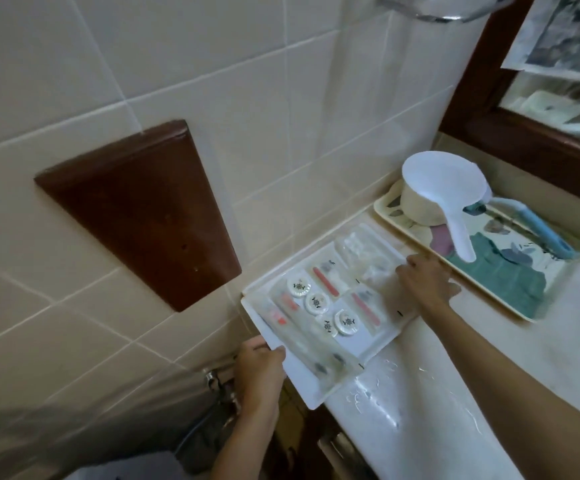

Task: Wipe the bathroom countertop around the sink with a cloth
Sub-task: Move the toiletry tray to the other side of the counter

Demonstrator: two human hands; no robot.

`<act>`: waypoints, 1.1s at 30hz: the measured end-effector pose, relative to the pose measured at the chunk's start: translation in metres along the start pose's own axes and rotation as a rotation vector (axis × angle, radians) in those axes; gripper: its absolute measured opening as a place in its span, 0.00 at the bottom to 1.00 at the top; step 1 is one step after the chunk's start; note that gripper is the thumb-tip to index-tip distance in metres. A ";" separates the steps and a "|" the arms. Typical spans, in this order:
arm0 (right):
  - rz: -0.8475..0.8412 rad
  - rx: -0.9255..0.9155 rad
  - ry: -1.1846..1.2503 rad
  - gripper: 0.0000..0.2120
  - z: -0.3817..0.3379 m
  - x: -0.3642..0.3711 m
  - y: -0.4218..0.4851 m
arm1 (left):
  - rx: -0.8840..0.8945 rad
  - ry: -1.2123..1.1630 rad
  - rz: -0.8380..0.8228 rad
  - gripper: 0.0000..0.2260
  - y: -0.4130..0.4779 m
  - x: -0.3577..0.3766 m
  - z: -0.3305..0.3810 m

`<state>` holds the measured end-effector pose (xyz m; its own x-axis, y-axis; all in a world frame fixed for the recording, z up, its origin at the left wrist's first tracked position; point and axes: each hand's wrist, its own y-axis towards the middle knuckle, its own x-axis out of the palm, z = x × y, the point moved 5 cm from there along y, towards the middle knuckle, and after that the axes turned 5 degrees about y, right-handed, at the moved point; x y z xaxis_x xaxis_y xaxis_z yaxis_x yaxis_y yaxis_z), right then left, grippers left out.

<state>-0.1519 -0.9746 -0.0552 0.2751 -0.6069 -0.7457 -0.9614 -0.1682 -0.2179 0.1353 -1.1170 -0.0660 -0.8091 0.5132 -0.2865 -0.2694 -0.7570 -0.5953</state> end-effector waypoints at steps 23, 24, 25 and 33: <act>0.129 -0.282 0.099 0.10 0.022 -0.022 -0.044 | 0.143 0.113 0.208 0.32 0.005 0.017 0.024; 0.139 -0.294 0.111 0.09 0.032 -0.031 -0.053 | 0.210 0.163 0.236 0.31 -0.005 0.022 0.030; 0.157 -0.306 0.107 0.08 0.043 -0.040 -0.058 | 0.298 0.176 0.242 0.29 -0.015 0.030 0.036; 0.285 -0.233 0.004 0.06 0.112 -0.124 -0.010 | 1.026 0.499 -0.320 0.19 -0.082 0.159 0.035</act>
<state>-0.1754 -0.8105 -0.0304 -0.0040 -0.6581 -0.7529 -0.9754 -0.1634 0.1480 0.0102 -0.9876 -0.0370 -0.3966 0.6673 -0.6304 -0.8996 -0.4193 0.1222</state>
